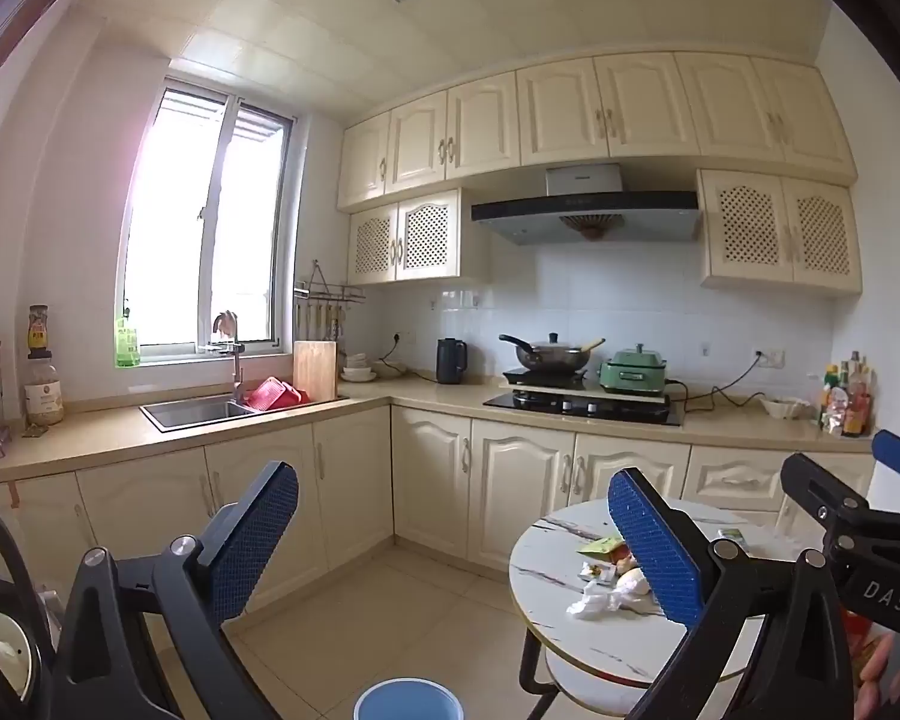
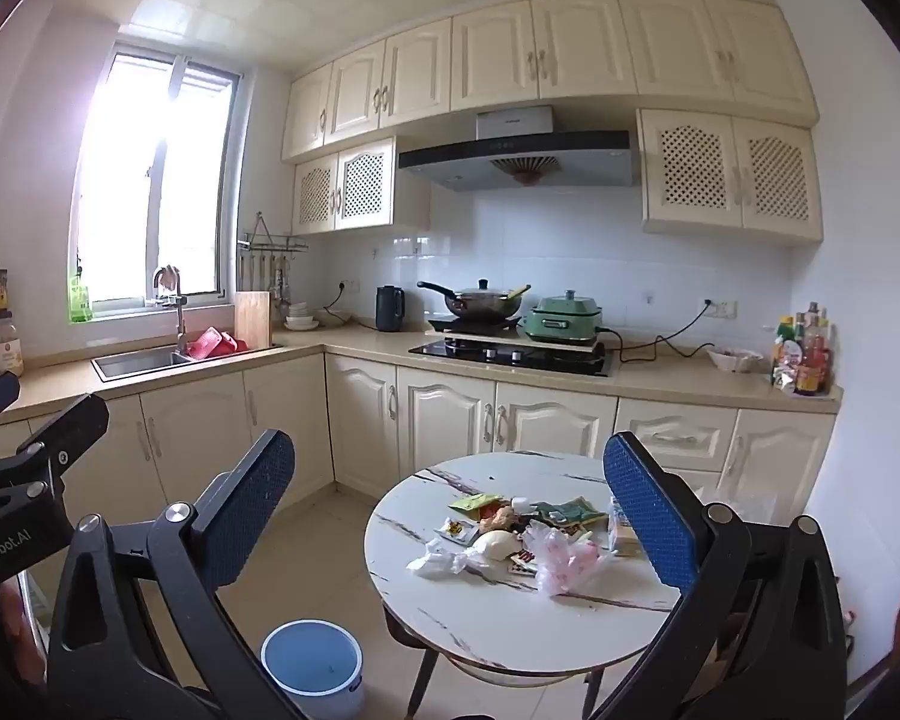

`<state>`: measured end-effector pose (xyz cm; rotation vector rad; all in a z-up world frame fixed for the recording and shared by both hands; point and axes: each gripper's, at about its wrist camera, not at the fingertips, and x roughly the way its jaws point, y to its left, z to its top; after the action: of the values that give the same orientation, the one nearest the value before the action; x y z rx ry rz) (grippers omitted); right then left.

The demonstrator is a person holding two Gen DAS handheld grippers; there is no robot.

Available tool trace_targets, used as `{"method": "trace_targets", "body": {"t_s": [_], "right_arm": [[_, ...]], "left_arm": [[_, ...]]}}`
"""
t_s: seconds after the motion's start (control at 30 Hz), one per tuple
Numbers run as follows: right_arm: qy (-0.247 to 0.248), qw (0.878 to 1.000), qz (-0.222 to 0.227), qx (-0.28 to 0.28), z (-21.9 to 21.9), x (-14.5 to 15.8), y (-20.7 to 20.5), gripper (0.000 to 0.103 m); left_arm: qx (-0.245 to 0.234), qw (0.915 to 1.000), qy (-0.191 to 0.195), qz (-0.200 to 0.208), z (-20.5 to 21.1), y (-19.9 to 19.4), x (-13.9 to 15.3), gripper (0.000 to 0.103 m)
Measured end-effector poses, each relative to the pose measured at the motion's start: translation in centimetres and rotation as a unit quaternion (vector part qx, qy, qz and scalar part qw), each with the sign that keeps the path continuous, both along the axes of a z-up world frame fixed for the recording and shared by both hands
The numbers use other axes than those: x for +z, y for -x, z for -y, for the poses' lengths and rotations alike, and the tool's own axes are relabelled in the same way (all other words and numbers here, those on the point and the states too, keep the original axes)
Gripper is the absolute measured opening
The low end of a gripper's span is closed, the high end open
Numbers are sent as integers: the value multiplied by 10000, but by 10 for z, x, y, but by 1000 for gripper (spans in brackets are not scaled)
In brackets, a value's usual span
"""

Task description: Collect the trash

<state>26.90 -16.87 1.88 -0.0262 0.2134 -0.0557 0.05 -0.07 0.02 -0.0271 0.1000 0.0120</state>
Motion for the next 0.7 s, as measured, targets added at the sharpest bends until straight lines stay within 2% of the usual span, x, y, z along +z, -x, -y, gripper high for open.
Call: {"method": "trace_targets", "body": {"t_s": [0.27,0.5,0.7], "right_arm": [[18,10000,-53,1,1,1,1,103],[2,10000,-64,18,-5,-3,-1,103],[-12,10000,-81,28,-3,-4,-3,103]], "left_arm": [[140,9998,-102,-47,13,-5,0,102],[15,10000,-46,26,13,2,6,102],[-2,10000,-9,14,-1,-4,-3,102]]}}
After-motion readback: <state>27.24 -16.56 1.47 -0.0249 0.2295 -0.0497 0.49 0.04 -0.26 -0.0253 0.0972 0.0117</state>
